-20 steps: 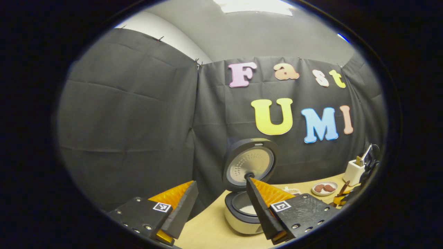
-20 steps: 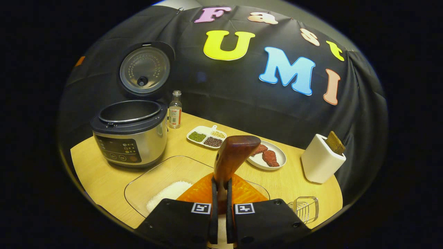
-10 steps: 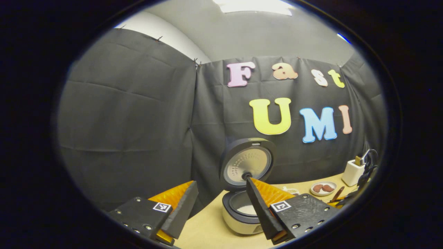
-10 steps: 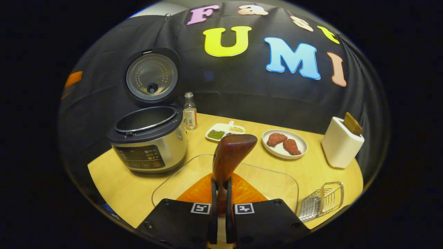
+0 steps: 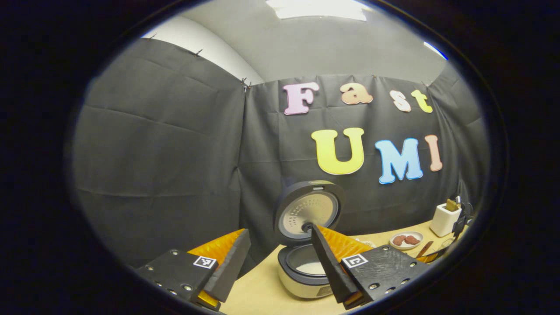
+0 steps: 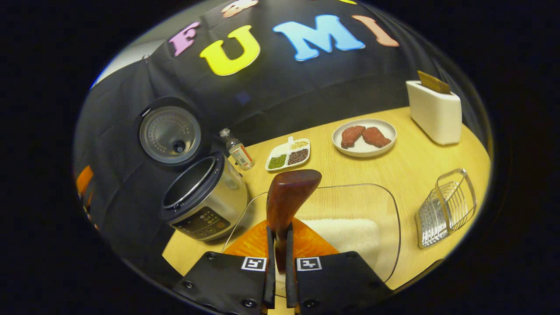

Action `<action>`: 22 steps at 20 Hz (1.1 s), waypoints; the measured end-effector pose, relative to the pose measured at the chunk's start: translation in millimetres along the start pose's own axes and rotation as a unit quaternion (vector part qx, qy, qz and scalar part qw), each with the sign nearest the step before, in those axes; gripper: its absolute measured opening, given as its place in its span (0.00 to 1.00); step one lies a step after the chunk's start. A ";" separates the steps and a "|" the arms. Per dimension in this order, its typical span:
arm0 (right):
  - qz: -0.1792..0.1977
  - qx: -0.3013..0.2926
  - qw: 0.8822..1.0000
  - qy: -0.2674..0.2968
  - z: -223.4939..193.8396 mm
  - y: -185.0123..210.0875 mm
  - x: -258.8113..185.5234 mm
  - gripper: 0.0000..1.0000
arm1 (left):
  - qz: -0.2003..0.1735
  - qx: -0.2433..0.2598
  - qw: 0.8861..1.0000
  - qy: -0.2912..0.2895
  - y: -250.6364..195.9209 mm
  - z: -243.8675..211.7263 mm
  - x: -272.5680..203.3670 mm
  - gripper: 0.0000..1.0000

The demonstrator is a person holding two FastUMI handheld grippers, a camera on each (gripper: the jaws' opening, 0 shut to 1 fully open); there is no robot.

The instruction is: Close the left gripper, press the button to open the rice cooker; take a wooden spoon from the chopstick holder with the right hand, scoop a spoonful of rice and pour it into the rice cooker, then put the wooden spoon back into the chopstick holder.

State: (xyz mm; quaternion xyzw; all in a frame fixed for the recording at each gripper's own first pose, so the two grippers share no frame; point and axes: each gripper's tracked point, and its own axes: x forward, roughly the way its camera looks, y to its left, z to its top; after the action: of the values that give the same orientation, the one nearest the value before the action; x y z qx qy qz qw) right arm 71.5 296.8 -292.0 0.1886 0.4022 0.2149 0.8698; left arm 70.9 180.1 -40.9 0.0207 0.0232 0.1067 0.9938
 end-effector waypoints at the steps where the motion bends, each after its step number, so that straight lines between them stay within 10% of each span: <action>1: 0.003 0.029 1.000 0.005 0.3 -5.4 -1.0 0.11 | 0.000 0.002 1.000 0.000 -0.8 1.2 -1.0 0.87; 7: 0.033 0.192 0.981 -0.001 13.7 -29.8 -12.0 0.11 | 0.003 0.013 1.000 -0.008 0.8 13.9 -5.2 0.87; 22: 0.115 0.332 0.936 -0.041 83.1 -3.7 -43.4 0.11 | -0.007 -0.003 1.000 -0.012 -11.8 17.5 -5.1 0.88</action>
State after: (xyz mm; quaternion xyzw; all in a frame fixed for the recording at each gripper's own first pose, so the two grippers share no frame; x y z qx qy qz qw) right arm 111.9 258.0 -216.7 0.5198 0.3900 0.1597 0.7431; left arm 69.3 166.8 -23.8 0.0184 0.0106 0.1000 0.9948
